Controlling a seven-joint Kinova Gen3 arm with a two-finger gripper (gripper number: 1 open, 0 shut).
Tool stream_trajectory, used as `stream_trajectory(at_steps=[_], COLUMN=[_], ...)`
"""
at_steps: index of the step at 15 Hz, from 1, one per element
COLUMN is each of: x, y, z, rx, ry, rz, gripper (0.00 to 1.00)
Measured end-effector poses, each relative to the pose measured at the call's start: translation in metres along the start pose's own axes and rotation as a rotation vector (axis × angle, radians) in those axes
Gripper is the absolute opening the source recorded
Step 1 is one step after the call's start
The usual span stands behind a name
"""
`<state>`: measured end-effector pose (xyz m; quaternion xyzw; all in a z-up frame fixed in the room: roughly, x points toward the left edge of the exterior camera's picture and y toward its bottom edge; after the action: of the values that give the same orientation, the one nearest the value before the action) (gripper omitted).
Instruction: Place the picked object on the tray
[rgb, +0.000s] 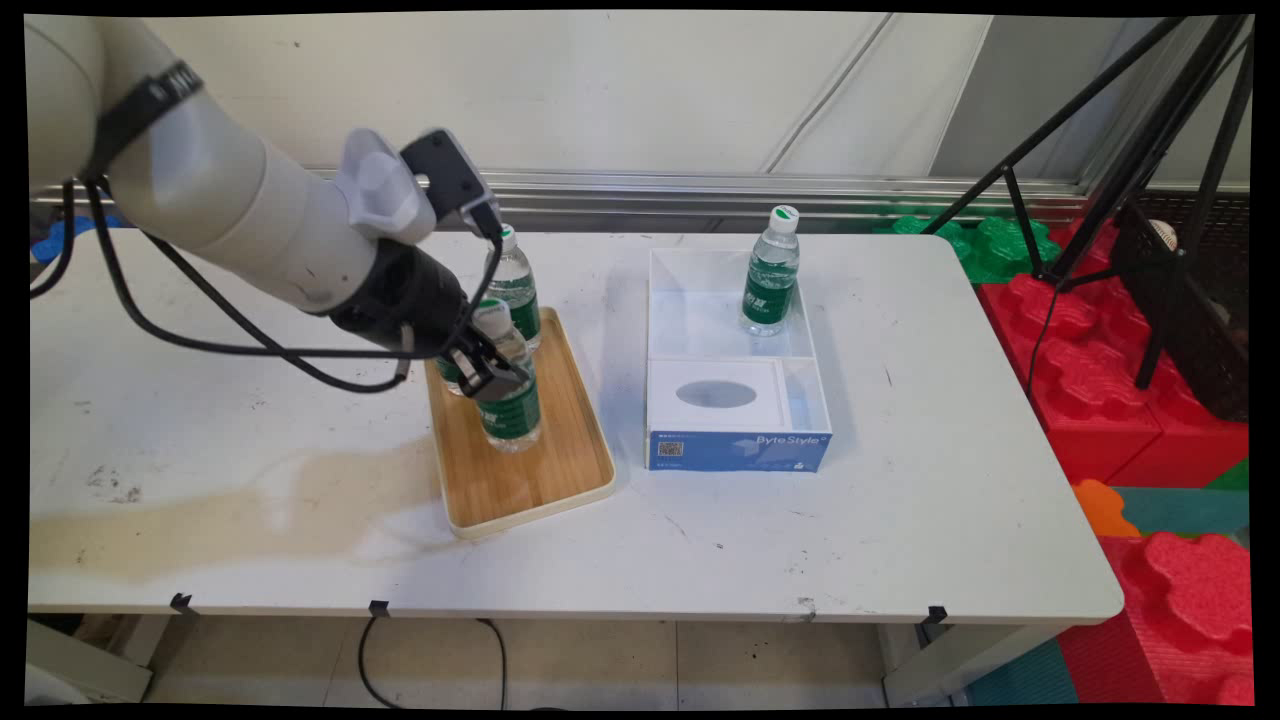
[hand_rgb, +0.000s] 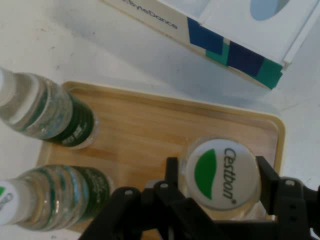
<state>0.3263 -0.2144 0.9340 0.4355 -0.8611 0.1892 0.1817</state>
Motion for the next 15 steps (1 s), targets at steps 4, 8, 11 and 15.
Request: stream_trajectory(at_steps=[4,8,11,15], x=[-0.002,0.001,0.003,0.004], y=[0.011,0.018,0.022,0.023], z=[0.019,0.035,0.049,0.061], rx=[-0.021,-0.034,-0.040,-0.044], ry=[0.012,0.025,0.032,0.037], rz=[0.020,0.034,0.044,0.056], gripper=[0.00,0.00,0.00,0.00])
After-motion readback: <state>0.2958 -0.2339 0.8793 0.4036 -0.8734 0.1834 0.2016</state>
